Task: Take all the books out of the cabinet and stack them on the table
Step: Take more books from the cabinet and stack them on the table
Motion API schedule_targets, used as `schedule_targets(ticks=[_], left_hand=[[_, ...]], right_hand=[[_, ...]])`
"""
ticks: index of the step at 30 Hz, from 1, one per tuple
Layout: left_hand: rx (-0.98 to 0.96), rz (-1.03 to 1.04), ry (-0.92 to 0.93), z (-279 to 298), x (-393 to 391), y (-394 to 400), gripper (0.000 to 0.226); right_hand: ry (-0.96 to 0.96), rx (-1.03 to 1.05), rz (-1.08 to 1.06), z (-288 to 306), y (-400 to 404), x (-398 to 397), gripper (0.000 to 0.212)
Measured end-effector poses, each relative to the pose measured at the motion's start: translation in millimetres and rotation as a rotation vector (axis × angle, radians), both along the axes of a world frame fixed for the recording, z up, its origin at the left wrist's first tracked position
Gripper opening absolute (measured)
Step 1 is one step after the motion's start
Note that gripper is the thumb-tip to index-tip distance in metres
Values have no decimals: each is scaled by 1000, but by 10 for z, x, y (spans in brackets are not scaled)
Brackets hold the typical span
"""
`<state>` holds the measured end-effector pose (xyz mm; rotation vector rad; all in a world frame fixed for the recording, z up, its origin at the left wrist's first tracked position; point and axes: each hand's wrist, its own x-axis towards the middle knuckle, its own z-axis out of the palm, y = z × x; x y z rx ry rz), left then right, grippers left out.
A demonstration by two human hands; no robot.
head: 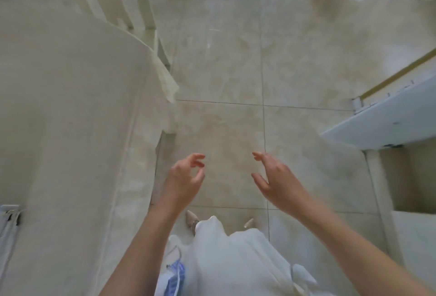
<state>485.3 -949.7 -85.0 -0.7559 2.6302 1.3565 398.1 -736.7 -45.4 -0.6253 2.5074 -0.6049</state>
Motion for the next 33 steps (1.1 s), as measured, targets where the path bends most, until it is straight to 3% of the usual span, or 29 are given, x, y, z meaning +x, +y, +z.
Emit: schedule_targets(ticks=[7, 18, 33], left_hand=[[134, -353, -60, -192, -846, 1529, 32], [66, -755, -29, -137, -2049, 3731, 31], [82, -1085, -21, -10, -3859, 6305, 29]], right_hand=[[0, 23, -248, -7, 1657, -155, 46], [19, 10, -750, 21, 3685, -490, 46], [49, 163, -1003, 258, 6065, -1938, 49]])
